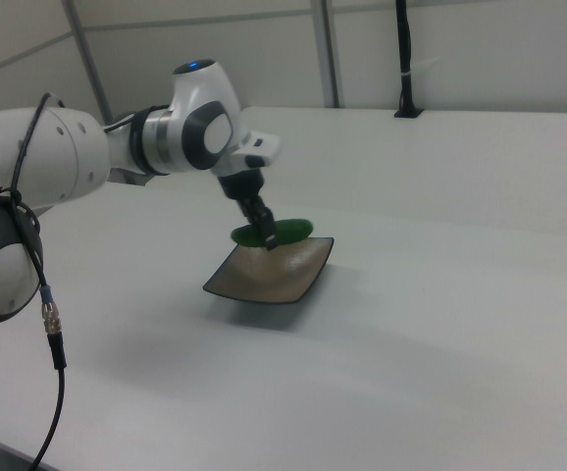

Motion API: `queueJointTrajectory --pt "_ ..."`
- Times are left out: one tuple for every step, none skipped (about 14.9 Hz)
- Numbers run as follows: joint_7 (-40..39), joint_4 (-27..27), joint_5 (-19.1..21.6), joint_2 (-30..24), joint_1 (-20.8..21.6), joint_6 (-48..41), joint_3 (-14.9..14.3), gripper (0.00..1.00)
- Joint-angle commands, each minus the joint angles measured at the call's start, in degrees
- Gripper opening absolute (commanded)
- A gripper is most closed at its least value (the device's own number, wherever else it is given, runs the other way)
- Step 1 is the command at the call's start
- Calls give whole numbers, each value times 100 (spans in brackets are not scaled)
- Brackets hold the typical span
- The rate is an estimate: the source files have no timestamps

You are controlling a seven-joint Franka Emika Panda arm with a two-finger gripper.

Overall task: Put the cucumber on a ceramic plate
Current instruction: 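Lift the cucumber and carry it over the brown square plate, then lower the cucumber onto the plate and open the gripper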

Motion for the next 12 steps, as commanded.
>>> queueJointTrajectory --pt "159 -275 -32 6 258 -52 -46 66" --pt "159 -275 -41 24 258 -52 -46 86" --pt "151 -266 -50 24 258 -43 -46 98" --pt "151 -266 -50 24 258 -51 -46 98" --pt "151 -266 -50 16 258 -60 -46 98" --pt "151 -258 -50 16 250 -60 -46 98" --pt "142 -231 -50 16 250 -60 -46 98" --pt "142 -231 -50 7 241 -78 -46 99" --pt "133 -231 -50 -45 232 -165 -46 100" --pt "98 -231 -50 -89 232 -331 -46 100" --pt "28 -214 -50 -159 223 -472 -46 100" --pt "-146 -205 -50 -264 214 -595 -46 100"
